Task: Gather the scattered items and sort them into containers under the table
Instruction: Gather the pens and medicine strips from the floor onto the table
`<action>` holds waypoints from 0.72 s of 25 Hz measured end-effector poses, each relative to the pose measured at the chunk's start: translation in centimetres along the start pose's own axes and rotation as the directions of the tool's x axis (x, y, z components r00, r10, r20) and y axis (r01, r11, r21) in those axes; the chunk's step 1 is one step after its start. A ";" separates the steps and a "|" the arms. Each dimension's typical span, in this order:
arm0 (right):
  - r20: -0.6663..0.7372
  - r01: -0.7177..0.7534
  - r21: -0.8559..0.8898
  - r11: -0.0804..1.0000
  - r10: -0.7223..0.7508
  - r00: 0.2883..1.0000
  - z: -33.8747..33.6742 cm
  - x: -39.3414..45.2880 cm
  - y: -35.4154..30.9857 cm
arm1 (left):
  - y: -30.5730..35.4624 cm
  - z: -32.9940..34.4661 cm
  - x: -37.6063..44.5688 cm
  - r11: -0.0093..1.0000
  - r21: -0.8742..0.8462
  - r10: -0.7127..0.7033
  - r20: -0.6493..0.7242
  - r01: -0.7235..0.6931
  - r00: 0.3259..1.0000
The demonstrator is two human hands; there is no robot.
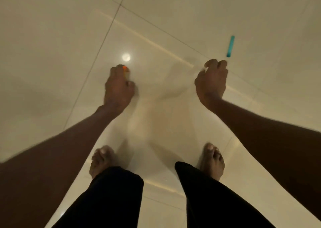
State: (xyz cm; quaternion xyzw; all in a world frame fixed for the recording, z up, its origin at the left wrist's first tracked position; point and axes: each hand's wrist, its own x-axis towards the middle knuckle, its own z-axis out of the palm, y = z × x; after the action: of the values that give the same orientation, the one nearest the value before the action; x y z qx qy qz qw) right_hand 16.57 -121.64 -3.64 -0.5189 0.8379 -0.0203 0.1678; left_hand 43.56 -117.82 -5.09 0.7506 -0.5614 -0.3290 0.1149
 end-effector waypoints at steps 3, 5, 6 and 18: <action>-0.067 -0.113 0.047 0.992 0.116 0.991 -0.3 6.2 2.8 | 6.2 4.0 1.7 0.994 -0.063 0.095 0.010 -0.094 0.995; -0.038 -0.119 0.045 0.992 0.121 0.992 -0.1 9.0 3.9 | 8.2 5.6 2.1 0.991 -0.042 0.127 0.039 -0.125 0.991; -0.035 -0.106 0.044 0.993 0.108 0.994 0.0 9.7 4.2 | 8.7 5.8 2.3 0.991 -0.027 0.131 0.054 -0.130 0.990; 0.428 -0.025 0.271 0.962 -0.098 0.898 -6.2 -5.4 -4.2 | 8.9 -5.8 -7.4 0.987 -0.063 -0.147 0.023 0.148 0.989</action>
State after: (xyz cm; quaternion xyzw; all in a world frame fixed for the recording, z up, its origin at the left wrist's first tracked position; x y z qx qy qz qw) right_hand 20.50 -119.74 4.50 -0.4981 0.7581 -0.0204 0.4205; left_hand 39.22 -115.19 6.80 0.7830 -0.4944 -0.3613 0.1095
